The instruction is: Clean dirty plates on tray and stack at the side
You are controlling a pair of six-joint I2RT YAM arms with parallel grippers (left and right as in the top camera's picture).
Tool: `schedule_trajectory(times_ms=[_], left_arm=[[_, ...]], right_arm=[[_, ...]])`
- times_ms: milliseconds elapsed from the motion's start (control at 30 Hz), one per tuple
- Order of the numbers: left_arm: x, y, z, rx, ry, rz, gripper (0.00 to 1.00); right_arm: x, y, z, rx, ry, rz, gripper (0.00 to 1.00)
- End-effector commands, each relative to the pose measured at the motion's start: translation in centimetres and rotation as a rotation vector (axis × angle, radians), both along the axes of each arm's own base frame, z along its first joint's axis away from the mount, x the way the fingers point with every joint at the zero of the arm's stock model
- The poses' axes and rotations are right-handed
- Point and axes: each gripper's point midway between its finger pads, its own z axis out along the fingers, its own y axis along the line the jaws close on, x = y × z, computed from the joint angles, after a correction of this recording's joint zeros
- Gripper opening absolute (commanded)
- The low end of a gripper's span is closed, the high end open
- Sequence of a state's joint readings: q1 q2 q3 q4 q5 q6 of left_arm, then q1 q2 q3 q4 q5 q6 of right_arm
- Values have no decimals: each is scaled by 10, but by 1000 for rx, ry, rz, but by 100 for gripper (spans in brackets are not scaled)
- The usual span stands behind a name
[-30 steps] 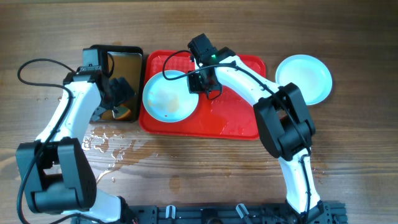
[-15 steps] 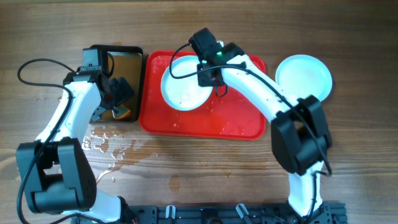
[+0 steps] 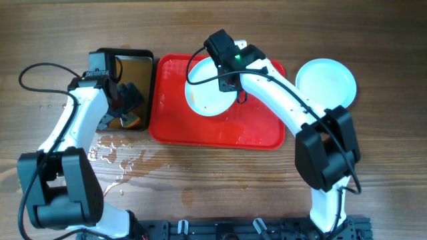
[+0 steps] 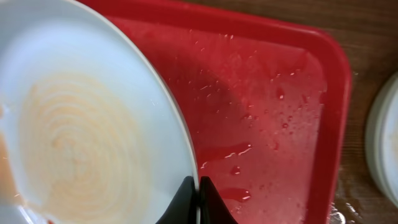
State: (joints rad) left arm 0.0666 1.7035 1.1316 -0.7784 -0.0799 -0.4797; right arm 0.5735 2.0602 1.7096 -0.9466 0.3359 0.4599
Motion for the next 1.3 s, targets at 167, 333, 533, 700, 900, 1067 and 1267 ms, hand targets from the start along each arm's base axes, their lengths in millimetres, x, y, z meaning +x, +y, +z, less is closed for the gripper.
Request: schedule_trajectory(times_ms=[167, 333, 533, 700, 900, 1067, 1267], left_arm=[[-2, 0, -3, -8, 7, 0, 100], [-2, 0, -3, -8, 8, 0, 100], [-2, 0, -3, -8, 8, 0, 100], [-2, 0, -3, -8, 8, 0, 100], [-2, 0, -3, -8, 8, 0, 100], [-2, 0, -3, -8, 8, 0, 100], [-2, 0, -3, -8, 7, 0, 100]], right_arm=[[3, -18, 79, -124, -200, 56, 4], [-3, -21, 96, -319, -278, 90, 4], [-14, -7, 133, -608, -406, 191, 5], [-21, 13, 147, -683, -464, 251, 4], [-22, 19, 150, -685, -483, 263, 4], [-25, 36, 128, -534, -423, 311, 4], [-25, 51, 85, -99, -257, 207, 4]])
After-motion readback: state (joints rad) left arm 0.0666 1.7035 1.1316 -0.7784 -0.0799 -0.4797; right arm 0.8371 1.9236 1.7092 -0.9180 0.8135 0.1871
